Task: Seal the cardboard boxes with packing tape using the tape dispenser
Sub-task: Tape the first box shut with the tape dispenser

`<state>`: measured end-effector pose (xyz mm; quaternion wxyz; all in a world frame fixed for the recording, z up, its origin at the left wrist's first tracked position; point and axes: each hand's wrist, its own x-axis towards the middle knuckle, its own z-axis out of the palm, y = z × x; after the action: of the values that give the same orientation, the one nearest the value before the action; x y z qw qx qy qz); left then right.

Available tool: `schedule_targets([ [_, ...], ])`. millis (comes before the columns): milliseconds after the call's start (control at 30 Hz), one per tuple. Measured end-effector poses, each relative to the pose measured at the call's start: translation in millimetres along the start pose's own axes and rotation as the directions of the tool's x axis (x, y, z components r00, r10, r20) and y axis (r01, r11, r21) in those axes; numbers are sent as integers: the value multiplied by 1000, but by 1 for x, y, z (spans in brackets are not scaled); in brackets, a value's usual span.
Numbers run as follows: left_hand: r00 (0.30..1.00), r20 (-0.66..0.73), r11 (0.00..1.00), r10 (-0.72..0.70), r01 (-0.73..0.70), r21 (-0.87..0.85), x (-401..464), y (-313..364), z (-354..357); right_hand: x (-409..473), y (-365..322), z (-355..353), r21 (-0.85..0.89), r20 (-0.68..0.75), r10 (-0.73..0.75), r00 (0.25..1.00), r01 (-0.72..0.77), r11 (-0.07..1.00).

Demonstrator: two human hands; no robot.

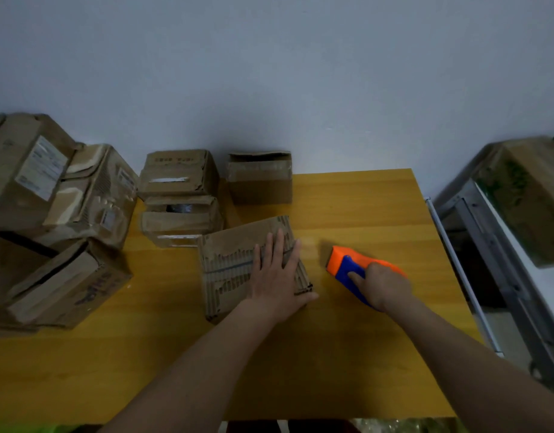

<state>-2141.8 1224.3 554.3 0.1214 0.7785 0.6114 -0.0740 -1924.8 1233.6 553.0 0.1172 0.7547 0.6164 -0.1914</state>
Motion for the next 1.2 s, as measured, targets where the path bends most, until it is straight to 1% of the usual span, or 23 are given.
schedule_targets([
  [133, 1000, -18, 999, 8, -9, -38, -11, -3, -5, -14, -16, 36, 66, 189, 63, 980, -76, 995],
  [167, 1000, -16, 999, 10, -11, -44, -15, -6, -5, -17, -17, 40, 78, 213, 70, 975, -88, 993],
  [233, 1000, -3, 999, 23, -23, -26, -27, -15, -4, -20, -16, 40, 119, 207, 97, 973, -123, 985],
  [267, 999, 4, 999, 34, -34, -13, -33, -21, -3, -22, -17, 36, 130, 164, 109, 980, -131, 983],
  [300, 999, 6, 999, 42, -42, -10, -39, -28, -2, -25, -20, 30, 133, 80, 108, 991, -118, 984],
  [333, 999, -2, 999, 42, -42, -20, -45, -36, -2, -27, -24, 24, 166, -55, 89, 995, -79, 983],
  [367, 999, -19, 999, 33, -34, -36, -51, -43, -1, -31, -33, 16, 252, -210, 59, 976, -4, 968],
  [400, 999, -45, 998, 13, -16, -59, -56, -50, -2, -36, -45, 7, 347, -363, 20, 931, 115, 931],
  [433, 996, -82, 996, -23, 15, -89, -61, -57, -2, -40, -60, -2, 392, -466, -34, 884, 241, 888],
  [467, 990, -118, 988, -80, 63, -139, -65, -62, -2, -43, -77, -8, 403, -513, -97, 853, 339, 850],
  [500, 977, -142, 967, -158, 124, -221, -68, -67, -2, -44, -93, -13, 408, -510, -157, 846, 399, 821],
  [533, 958, -145, 921, -246, 185, -343, -70, -70, -2, -44, -107, -15, 421, -474, -202, 857, 422, 803],
  [567, 937, -126, 841, -325, 226, -491, -72, -72, -3, -45, -119, -15, 449, -419, -217, 882, 409, 794],
  [600, 919, -91, 735, -383, 244, -633, -72, -73, -4, -44, -128, -12, 488, -363, -199, 910, 368, 792],
  [667, 888, 1, 509, -459, 264, -819, -71, -76, -7, -43, -139, -6, 556, -296, -123, 947, 275, 784],
  [733, 841, 124, 288, -526, 314, -905, -66, -84, -9, -42, -144, -4, 578, -279, -66, 958, 222, 785],
  [767, 823, 180, 202, -539, 334, -921, -63, -88, -10, -42, -146, -4, 579, -273, -45, 961, 202, 790],
  [800, 813, 216, 148, -541, 345, -927, -61, -93, -10, -41, -148, -4, 576, -263, -29, 964, 181, 798],
  [833, 808, 238, 120, -538, 353, -928, -60, -97, -9, -42, -150, -4, 569, -247, -9, 969, 153, 808],
  [900, 808, 264, 110, -527, 373, -921, -60, -106, -6, -46, -154, -2, 532, -214, 48, 976, 75, 844],
  [1000, 812, 268, 149, -518, 394, -907, -57, -118, -1, -54, -164, 5, 428, -226, 147, 963, -38, 903],
  [1100, 825, 248, 218, -507, 402, -889, -54, -120, 3, -53, -172, 8, 386, -212, 198, 957, -104, 917],
  [1200, 842, 290, 237, -456, 429, -872, -53, -125, 8, -50, -170, 10, 395, -137, 207, 969, -138, 908],
])
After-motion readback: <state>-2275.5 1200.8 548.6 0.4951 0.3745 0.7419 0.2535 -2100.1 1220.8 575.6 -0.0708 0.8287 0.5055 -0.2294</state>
